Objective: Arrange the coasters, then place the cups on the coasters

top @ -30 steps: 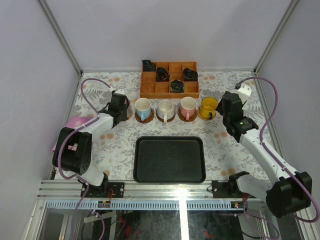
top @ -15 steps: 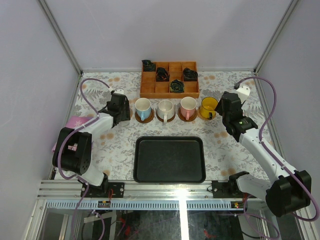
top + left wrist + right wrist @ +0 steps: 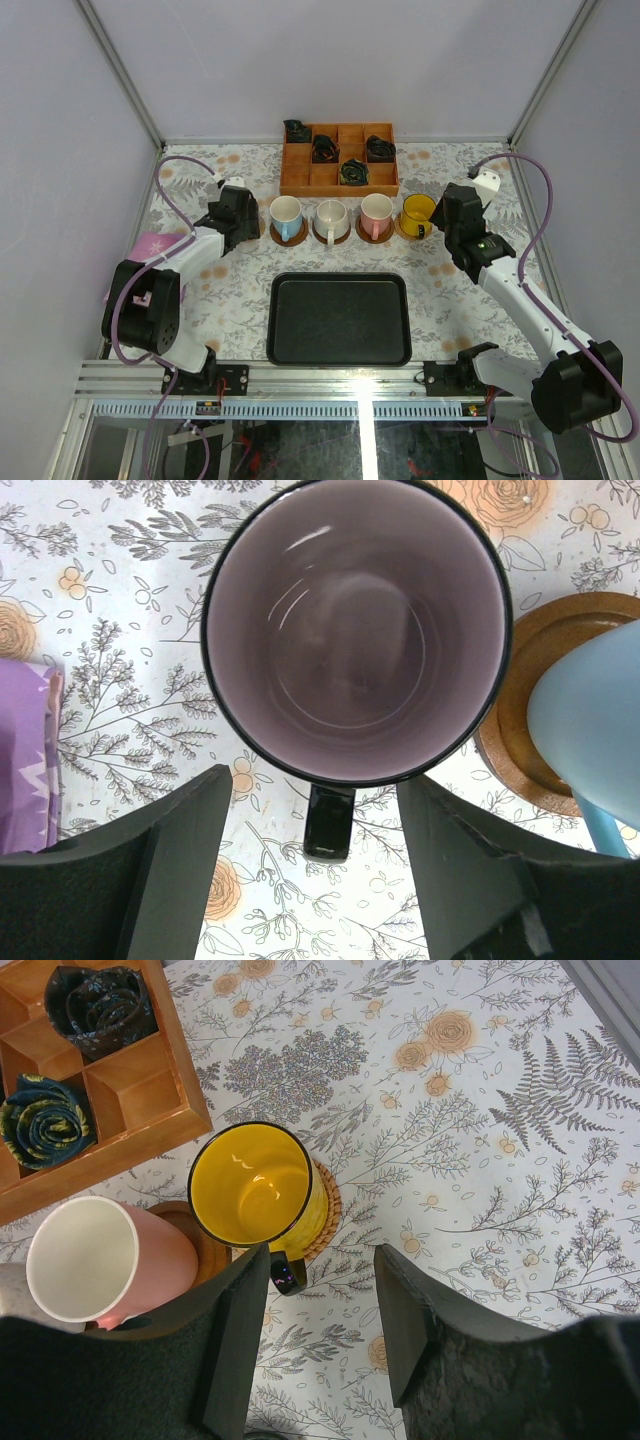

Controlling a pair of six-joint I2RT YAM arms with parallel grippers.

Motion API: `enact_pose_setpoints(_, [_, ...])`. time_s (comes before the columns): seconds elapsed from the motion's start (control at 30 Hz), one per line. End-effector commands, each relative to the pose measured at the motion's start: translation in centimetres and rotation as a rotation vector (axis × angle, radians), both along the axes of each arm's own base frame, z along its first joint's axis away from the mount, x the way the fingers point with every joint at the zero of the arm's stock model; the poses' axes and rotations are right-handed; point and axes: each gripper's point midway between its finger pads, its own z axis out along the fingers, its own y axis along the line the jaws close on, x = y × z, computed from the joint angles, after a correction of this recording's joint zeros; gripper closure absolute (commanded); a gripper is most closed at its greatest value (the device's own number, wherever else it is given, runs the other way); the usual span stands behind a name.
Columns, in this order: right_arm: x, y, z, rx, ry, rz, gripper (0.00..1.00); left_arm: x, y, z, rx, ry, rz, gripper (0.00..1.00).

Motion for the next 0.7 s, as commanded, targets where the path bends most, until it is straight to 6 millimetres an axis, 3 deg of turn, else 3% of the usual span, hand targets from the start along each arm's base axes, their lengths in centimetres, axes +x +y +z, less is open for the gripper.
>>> enact_pose_setpoints(0.0, [0.2,0.2,1.0,0.025,-0.037,0.005,0.46,0.1,0.9,1.5,0.027,-0.026,0.064,0.32])
enact_pose_setpoints(0.67, [0.8,0.8,0.3,0.031,-0.01,0.027,0.46,-1.0,1.9,1.0,0.066,0.006,0.112,0.29])
